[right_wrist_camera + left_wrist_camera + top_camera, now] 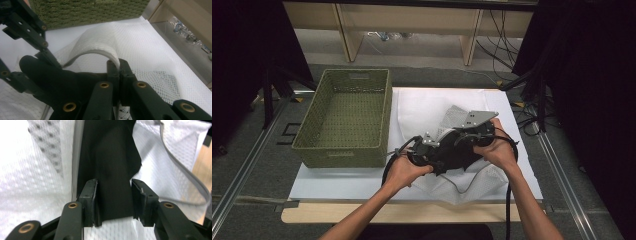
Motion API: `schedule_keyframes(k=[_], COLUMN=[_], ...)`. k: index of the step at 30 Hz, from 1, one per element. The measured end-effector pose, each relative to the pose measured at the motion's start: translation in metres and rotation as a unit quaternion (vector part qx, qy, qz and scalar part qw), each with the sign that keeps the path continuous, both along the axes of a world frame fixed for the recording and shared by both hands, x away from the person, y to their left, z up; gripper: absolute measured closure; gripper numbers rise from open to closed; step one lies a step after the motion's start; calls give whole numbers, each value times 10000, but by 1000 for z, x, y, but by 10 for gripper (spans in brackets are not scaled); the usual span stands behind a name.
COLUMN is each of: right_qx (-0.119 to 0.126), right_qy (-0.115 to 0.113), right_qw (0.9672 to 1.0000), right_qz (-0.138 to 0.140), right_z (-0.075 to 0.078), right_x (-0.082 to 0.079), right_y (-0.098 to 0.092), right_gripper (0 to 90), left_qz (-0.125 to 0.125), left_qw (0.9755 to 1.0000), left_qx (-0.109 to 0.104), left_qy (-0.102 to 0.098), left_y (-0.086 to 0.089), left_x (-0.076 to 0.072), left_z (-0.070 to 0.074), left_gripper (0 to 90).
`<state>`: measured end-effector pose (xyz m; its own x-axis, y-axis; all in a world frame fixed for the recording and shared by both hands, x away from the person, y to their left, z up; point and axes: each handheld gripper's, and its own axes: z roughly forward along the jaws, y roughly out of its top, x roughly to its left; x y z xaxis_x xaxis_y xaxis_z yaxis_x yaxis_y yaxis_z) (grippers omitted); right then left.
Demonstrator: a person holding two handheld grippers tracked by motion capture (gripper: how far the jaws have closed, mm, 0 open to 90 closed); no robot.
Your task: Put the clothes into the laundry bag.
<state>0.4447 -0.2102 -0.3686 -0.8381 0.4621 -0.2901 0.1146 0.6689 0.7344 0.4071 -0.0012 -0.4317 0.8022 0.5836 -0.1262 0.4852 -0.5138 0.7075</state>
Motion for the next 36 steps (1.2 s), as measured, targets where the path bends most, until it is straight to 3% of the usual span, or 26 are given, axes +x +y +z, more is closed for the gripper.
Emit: schedule_keyframes(k=[3, 5, 6, 9, 10, 11, 15, 17, 19, 20, 22, 23, 26, 29, 31, 32, 36], right_qx=[-12, -29, -28, -21, -21, -20, -41, -30, 3, -2, 4, 11, 11, -8, -18, -32, -12], right_qy=[11, 21, 34, 42, 42, 36, 0, -11, 38, 33, 40, 43, 55, 36, 37, 32, -3], right_qw=[10000, 10000, 10000, 10000, 10000, 10000, 10000, 10000, 10000, 10000, 10000, 10000, 10000, 10000, 10000, 10000, 10000], right_qz=[22, -24, -33, -41, -41, -41, 34, 26, -54, -50, -42, -48, -62, -57, -2, -2, -10], right_z=[0, -1, -1, -1, -1, -1, -1, -1, 0, -1, -1, -1, -1, -1, -1, -1, -1], right_x=[0, 0, -1, 0, 0, 0, 0, 0, 0, 0, 0, 0, 0, 1, 1, 1, 1], right_y=[1, 2, 2, 2, 2, 2, 3, 3, 2, 2, 2, 2, 1, 1, 1, 1, 1], right_gripper=[898, 898, 898, 898, 898, 898, 899, 899, 898, 898, 898, 898, 899, 899, 899, 899, 899], left_qz=[-58, -325, -358, -386, -386, -170, -26, -14, 84, 70, 268, 224, 273, 349, 401, 541, 476], left_qw=[9999, 9989, 9988, 9984, 9984, 9997, 9999, 9998, 9999, 9998, 9995, 9997, 9995, 9993, 9991, 9983, 9988], left_qx=[123, 324, 311, 408, 408, 171, 96, 169, 60, 135, -47, 48, -40, 3, -52, -169, -101], left_qy=[44, 5, 78, -54, -54, -94, -54, -107, -122, -129, -135, -122, -119, -117, -113, -113, -64], left_y=[-1, -1, -2, -10, -10, -15, -23, -25, -27, -26, -28, -27, -28, -28, -28, -30, -27], left_x=[-3, -1, 0, 6, 6, 8, 19, 22, 26, 29, 32, 34, 40, 45, 49, 50, 49], left_z=[-7, -9, -11, -15, -15, -17, -14, -13, -13, -12, -13, -12, -11, -9, -10, -11, -12], left_gripper=[568, 696, 756, 869, 873, 873, 876, 877, 877, 877, 876, 876, 876, 875, 875, 874, 853])
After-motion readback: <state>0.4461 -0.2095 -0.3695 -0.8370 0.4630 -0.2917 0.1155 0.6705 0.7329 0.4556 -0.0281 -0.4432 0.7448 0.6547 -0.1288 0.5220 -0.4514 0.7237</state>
